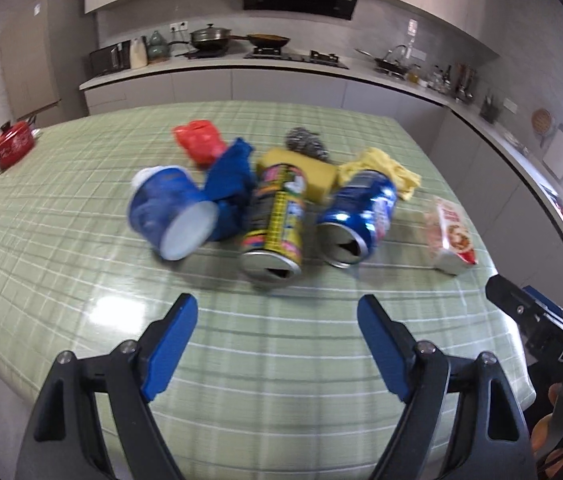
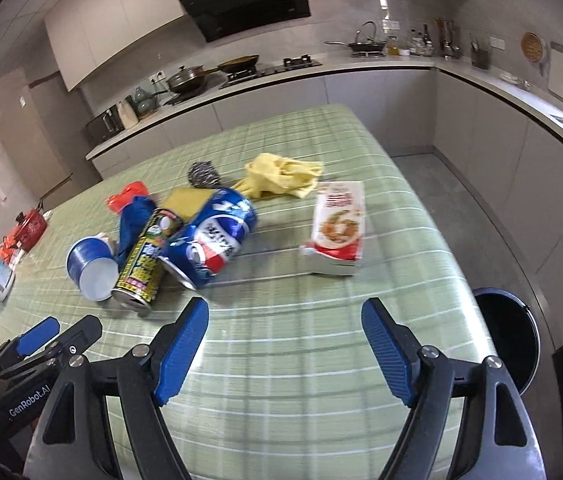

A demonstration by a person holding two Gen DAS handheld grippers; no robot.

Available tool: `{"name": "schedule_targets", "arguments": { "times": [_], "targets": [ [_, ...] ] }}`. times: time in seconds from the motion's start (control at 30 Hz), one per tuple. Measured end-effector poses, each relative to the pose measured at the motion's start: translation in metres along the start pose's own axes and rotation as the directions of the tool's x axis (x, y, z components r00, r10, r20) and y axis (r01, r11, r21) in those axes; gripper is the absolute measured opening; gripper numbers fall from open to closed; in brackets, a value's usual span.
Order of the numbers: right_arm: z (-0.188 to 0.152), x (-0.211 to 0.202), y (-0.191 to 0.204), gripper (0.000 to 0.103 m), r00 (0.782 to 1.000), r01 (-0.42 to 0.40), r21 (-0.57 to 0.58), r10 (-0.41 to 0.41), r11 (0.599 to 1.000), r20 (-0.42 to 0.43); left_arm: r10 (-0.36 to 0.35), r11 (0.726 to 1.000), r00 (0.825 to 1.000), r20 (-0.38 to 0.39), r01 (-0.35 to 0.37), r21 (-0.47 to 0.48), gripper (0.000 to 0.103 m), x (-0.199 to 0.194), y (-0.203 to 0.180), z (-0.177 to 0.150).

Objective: Collect trash
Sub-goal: 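Grasp the black spray can with left tool while right tool grasps Pepsi can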

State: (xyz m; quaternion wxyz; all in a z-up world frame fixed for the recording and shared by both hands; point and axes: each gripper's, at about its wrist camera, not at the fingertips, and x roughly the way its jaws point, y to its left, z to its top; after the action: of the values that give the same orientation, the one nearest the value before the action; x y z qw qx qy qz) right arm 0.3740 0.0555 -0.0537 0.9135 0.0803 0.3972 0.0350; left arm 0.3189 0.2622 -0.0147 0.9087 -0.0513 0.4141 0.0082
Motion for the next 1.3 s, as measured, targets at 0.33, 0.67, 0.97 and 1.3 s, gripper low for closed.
{"name": "schedule_targets", "arguments": {
  "times": [0.33,0.67,0.97,1.3],
  "targets": [
    [0.028,0.029,0.006,0.081,0.999,-0.039,-0.028,0.038,0.999,-0.006,0.057,0.994,0.998,-0.011,-0.057,-0.092,0.083,0.019,0.021,0.023],
    [0.047,0.058,0.007,0.081,0.995,-0.088,-0.057,0.085,0.995,-0.042,0.048,0.995,0.998,-0.050,-0.052,-0.086,0.083,0.044,0.005,0.035],
    [0.056,0.079,0.030,0.081,0.997,-0.064,-0.050,0.061,0.997,-0.054,-0.003,1.000,0.995,-0.096,0.003,-0.004,0.083,0.077,0.004,0.042],
    [0.065,0.100,0.048,0.081,0.997,0.008,0.034,-0.006,0.999,-0.070,-0.115,0.993,0.980,-0.161,0.118,0.012,0.083,0.111,0.021,0.058]
  ]
}}
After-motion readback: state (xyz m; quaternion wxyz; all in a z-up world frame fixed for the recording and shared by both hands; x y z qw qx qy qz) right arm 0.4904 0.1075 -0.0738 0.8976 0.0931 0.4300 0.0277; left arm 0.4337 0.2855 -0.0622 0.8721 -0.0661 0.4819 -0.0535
